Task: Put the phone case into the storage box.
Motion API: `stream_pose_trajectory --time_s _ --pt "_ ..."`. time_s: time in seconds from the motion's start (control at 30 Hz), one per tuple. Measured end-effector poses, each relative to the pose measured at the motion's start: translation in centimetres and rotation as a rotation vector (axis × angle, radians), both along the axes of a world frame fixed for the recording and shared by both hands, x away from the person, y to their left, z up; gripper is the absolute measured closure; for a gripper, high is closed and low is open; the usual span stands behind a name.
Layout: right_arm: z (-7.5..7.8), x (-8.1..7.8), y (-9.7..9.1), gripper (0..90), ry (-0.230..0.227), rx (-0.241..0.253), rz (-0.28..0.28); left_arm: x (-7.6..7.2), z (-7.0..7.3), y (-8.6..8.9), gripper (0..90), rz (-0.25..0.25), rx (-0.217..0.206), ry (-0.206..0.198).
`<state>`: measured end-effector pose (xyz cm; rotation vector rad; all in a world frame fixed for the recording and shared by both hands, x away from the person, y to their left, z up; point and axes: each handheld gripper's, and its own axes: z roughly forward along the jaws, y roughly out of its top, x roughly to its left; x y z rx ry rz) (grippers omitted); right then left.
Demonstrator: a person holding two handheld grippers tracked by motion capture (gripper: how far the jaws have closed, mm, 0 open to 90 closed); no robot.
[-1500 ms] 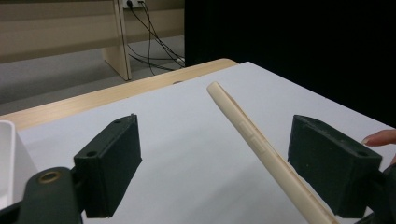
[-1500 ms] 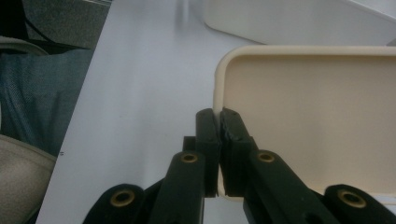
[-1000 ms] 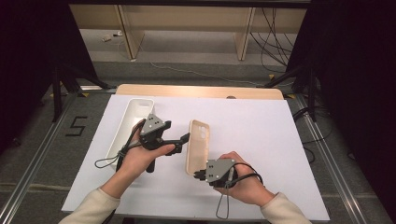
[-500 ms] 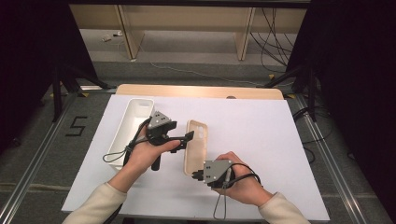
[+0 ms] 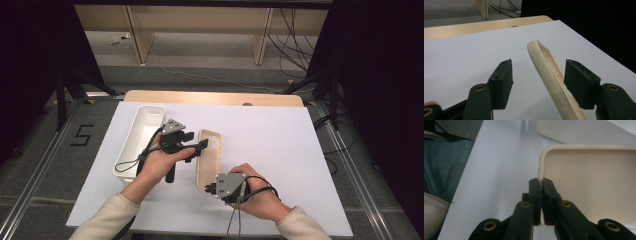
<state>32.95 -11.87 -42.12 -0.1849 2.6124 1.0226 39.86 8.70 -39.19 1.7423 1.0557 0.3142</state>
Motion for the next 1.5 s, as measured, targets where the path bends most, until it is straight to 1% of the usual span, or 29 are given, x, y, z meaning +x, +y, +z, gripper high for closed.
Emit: stream_pose_trajectory --time_s 0.07,0.1,0.13,0.23,0.3,0.33,0.37,0.43,0.5,0.53,0.57,0.7,0.73,0.8,0.9,0.93,0.97,1.0,1.03,1.07,1.1,1.13,1.17,1.23,1.27,1.33,1.43,1.47,1.5 --pt "0.0 -0.1 0.0 88.1 -0.001 -0.002 -0.003 0.0 0.0 0.0 42.6 0.003 -0.001 0.004" --pt "0.0 -0.1 0.1 88.1 -0.002 -0.005 -0.001 0.0 -0.1 0.0 43.7 0.005 -0.009 0.003" --pt "0.0 -0.1 0.1 88.1 -0.003 -0.007 0.007 0.0 0.0 0.1 44.9 0.009 -0.006 0.006" --pt "-0.1 -0.2 0.2 88.1 -0.005 -0.016 0.004 0.0 0.0 0.1 48.7 0.002 -0.011 0.007" --pt "-0.1 -0.2 0.3 88.1 -0.009 -0.02 0.011 0.0 0.0 0.1 51.5 0.01 -0.011 0.011" --pt "-0.1 -0.2 0.3 88.1 -0.015 -0.024 0.01 0.1 0.0 0.2 53.4 0.012 -0.013 0.009" --pt "-0.2 -0.3 0.3 88.1 -0.006 -0.029 -0.003 0.0 0.0 0.2 54.8 0.015 -0.015 0.013" --pt "-0.2 -0.3 0.4 88.1 -0.008 -0.03 0.002 0.0 0.0 0.2 58.0 0.019 -0.006 0.013" --pt "-0.2 -0.3 0.5 88.1 -0.026 -0.036 0.01 0.0 0.0 0.2 61.3 0.017 -0.005 0.005" --pt "-0.2 -0.3 0.5 88.1 -0.024 -0.039 0.01 0.0 0.0 0.2 63.0 0.019 -0.01 0.008" --pt "-0.2 -0.3 0.5 88.1 -0.024 -0.042 0.008 0.0 0.0 0.2 64.9 0.022 -0.005 0.006" --pt "-0.3 -0.3 0.5 88.1 -0.037 -0.055 0.015 -0.2 0.1 0.2 67.9 0.014 -0.022 0.006" --pt "-0.4 -0.4 0.5 88.0 -0.017 -0.052 -0.002 -0.2 0.1 0.1 68.4 0.018 -0.029 0.009" --pt "-0.4 -0.5 0.6 88.1 -0.02 -0.058 -0.005 -0.3 0.3 0.1 69.7 0.009 -0.03 0.007" --pt "-0.5 -0.4 0.7 88.1 -0.041 -0.07 0.013 -0.6 0.5 -0.1 71.6 0.007 -0.046 0.006" --pt "-0.5 -0.4 0.7 88.1 -0.041 -0.071 0.008 -0.7 0.6 -0.1 72.3 0.008 -0.053 0.009" --pt "-0.6 -0.4 0.8 88.1 -0.037 -0.071 0.005 -0.8 0.7 -0.2 73.0 -0.001 -0.053 -0.001" --pt "-0.7 -0.5 0.8 88.1 -0.017 -0.077 -0.007 -0.9 0.8 -0.3 73.6 0.004 -0.06 0.001" --pt "-0.6 -0.2 0.8 88.1 -0.053 -0.086 0.021 -1.0 0.9 -0.3 74.3 0.0 -0.067 -0.001" --pt "-0.7 -0.3 0.9 88.1 -0.042 -0.08 0.008 -1.0 0.9 -0.4 75.2 0.0 -0.077 0.002" --pt "-0.7 -0.3 0.9 88.1 -0.044 -0.083 0.009 -1.1 1.0 -0.4 76.0 -0.005 -0.086 0.001" --pt "-0.7 -0.2 0.8 88.1 -0.058 -0.093 0.004 -1.2 1.2 -0.4 76.9 -0.011 -0.089 -0.003" --pt "-0.8 -0.2 0.8 88.1 -0.048 -0.099 -0.01 -1.3 1.3 -0.5 77.5 -0.01 -0.095 -0.001" --pt "-0.8 -0.3 0.8 88.1 -0.046 -0.1 -0.017 -1.4 1.4 -0.6 78.6 -0.009 -0.107 0.002" --pt "-0.7 -0.2 0.8 88.2 -0.058 -0.11 -0.018 -1.5 1.5 -0.6 79.0 -0.013 -0.112 0.003" --pt "-0.7 -0.3 0.8 88.1 -0.062 -0.11 -0.022 -1.5 1.5 -0.7 79.9 -0.018 -0.131 0.005" --pt "-0.8 -0.2 0.8 88.0 -0.071 -0.117 -0.036 -1.7 1.7 -0.7 80.8 -0.02 -0.139 0.008" --pt "-0.8 -0.3 0.8 88.0 -0.065 -0.122 -0.046 -1.7 1.7 -0.7 80.9 -0.02 -0.141 0.009" --pt "-0.7 0.0 0.8 88.0 -0.093 -0.118 -0.014 -1.7 1.7 -0.7 81.0 -0.019 -0.142 0.011"
